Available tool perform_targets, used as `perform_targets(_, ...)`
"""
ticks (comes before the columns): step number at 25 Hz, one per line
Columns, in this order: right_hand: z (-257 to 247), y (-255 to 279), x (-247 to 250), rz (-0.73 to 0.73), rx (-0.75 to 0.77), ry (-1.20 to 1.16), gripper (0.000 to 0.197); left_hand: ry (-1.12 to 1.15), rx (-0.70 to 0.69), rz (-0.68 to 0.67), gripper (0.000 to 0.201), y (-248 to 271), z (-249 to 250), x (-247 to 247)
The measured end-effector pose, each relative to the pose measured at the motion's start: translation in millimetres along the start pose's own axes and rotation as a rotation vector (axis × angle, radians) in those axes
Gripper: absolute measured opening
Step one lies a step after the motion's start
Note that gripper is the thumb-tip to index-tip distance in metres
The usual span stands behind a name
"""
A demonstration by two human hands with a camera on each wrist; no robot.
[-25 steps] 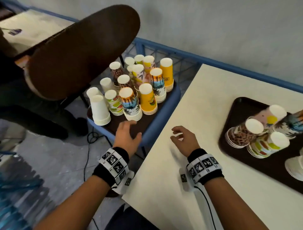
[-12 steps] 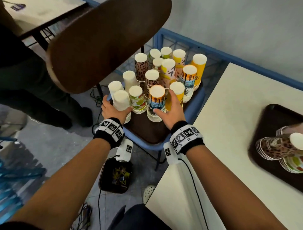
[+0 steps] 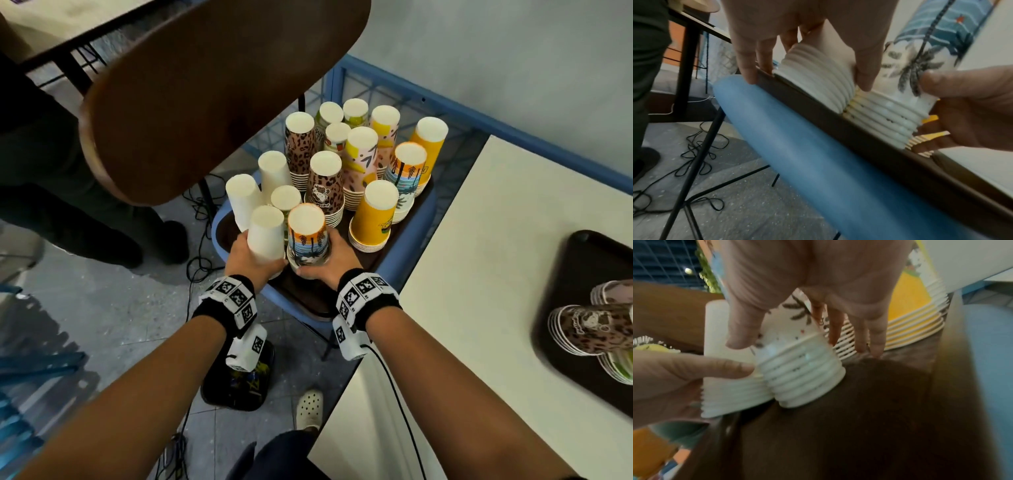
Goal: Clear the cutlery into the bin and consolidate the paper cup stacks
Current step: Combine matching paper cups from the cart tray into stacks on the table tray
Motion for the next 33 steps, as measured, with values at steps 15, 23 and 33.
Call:
perform_targets(15, 19, 126, 99, 0.261, 0.110, -0.279, 0.078, 0.077, -0.131, -0.222, 0.081, 96, 59, -40)
perform_targets(23, 58, 254, 230, 0.746, 0.195, -0.365, 0.074, 0.123, -0.382, -0.528, 0.100, 191, 159, -143)
perform_targets(33, 116, 369, 348, 1.030, 0.266, -0.414, 0.071, 0.249, -0.513, -0.646, 0.082, 316, 237, -223)
Point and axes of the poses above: each hand's wrist, its own y-axis away from the middle knuckle, its own x-axis out of the back of the hand, z = x × y, the point moved 1 cm from there along -y, towards the middle knuckle, and after that the axes turned 11 degrees about -y, right-handed, at the moved point
